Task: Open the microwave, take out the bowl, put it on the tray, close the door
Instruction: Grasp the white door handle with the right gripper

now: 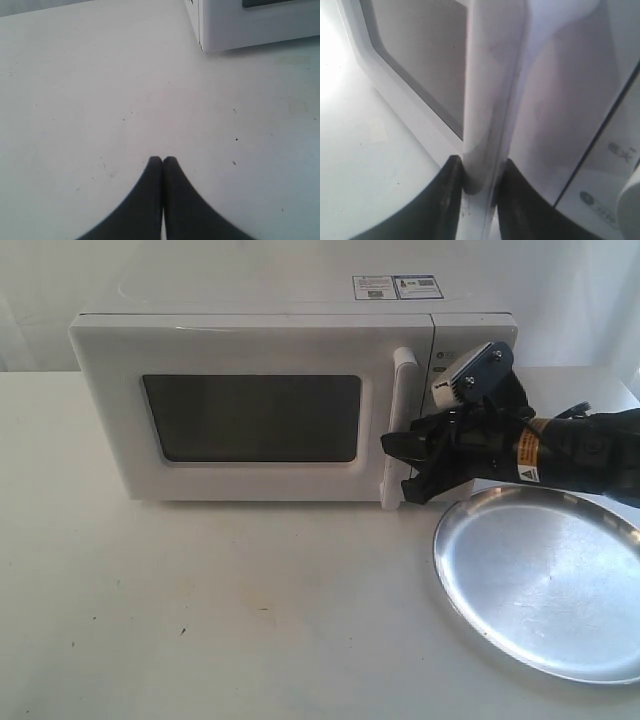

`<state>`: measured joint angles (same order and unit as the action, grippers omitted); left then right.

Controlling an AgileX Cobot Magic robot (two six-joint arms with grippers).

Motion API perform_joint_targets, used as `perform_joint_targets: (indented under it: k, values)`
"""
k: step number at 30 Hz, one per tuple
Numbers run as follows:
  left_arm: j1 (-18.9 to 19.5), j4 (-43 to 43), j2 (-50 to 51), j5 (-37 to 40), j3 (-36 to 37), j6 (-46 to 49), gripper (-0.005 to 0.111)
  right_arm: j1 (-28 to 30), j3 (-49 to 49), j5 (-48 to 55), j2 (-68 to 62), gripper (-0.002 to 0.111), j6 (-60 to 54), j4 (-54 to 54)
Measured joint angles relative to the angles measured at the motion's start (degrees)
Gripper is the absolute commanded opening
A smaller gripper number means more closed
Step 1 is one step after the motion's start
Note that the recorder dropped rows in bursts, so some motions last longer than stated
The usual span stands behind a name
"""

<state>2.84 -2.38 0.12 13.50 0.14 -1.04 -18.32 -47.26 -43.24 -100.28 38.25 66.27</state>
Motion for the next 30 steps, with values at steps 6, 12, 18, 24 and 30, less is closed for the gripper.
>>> perform_joint_targets:
  k: [6, 12, 18, 24, 30]
  values:
    - [0.0, 0.0, 0.0, 0.0, 0.0, 0.0, 0.0, 0.1, -0.6, 0.1, 0.0, 0.0, 2.4, 2.8]
    - [0.0, 0.0, 0.0, 0.0, 0.0, 0.0, 0.0, 0.4, -0.7, 0.1, 0.0, 0.0, 3.3, 4.1]
    - [0.0, 0.0, 0.0, 0.0, 0.0, 0.0, 0.0, 0.4, -0.8, 0.1, 0.0, 0.0, 3.7, 4.5]
    - [0.0, 0.0, 0.0, 0.0, 0.0, 0.0, 0.0, 0.4, -0.8, 0.1, 0.0, 0.0, 3.9, 4.6]
    - [0.0, 0.0, 0.0, 0.0, 0.0, 0.0, 0.0, 0.5, -1.0, 0.2, 0.0, 0.0, 4.6, 5.8]
